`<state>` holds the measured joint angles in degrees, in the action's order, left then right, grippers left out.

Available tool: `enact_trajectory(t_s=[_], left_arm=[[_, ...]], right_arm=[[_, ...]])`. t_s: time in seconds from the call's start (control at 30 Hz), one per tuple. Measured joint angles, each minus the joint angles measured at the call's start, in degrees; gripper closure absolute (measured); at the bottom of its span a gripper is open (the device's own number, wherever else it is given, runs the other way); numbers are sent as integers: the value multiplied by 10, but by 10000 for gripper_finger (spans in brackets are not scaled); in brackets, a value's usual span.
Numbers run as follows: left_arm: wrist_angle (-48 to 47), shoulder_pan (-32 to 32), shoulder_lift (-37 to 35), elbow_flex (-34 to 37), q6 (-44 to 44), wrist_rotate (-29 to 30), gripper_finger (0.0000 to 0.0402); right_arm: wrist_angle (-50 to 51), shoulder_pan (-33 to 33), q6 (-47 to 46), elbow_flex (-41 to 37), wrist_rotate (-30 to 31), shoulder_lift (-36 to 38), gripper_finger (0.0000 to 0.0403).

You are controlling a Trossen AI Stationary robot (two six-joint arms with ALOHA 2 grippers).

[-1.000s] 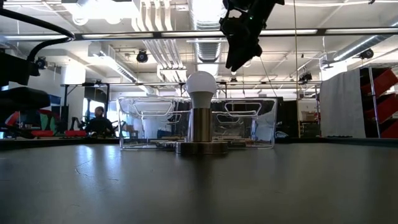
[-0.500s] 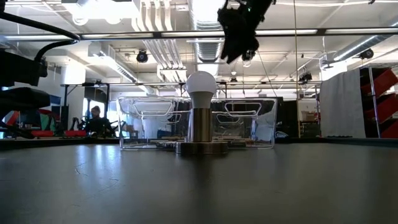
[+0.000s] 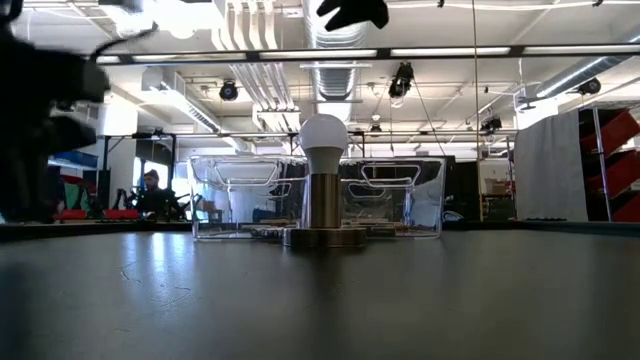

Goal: Sort batteries
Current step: Put the black battery into the right transparent bin

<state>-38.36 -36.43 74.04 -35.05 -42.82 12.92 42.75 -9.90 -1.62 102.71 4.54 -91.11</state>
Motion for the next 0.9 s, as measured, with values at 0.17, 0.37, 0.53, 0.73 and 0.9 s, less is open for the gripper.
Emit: enact_trajectory(t_s=[0.17, 0.37, 0.53, 0.73, 0.9], left_arm=[[-43, 20, -37, -55, -4, 47, 389], [-99, 60, -102, -132, 3, 165, 389], [-68, 126, -164, -173, 34, 308, 389], [169, 194, -211, -177, 197, 260, 389], [291, 234, -211, -177, 255, 188, 389]], right_arm=[[-1, 2, 13, 25, 0, 0, 211], [-15, 2, 19, 20, 0, 0, 211], [-109, 14, 0, -20, -18, -1, 211], [-247, 43, -1, -53, -20, -2, 211], [-304, 63, -5, -56, -20, -2, 211]])
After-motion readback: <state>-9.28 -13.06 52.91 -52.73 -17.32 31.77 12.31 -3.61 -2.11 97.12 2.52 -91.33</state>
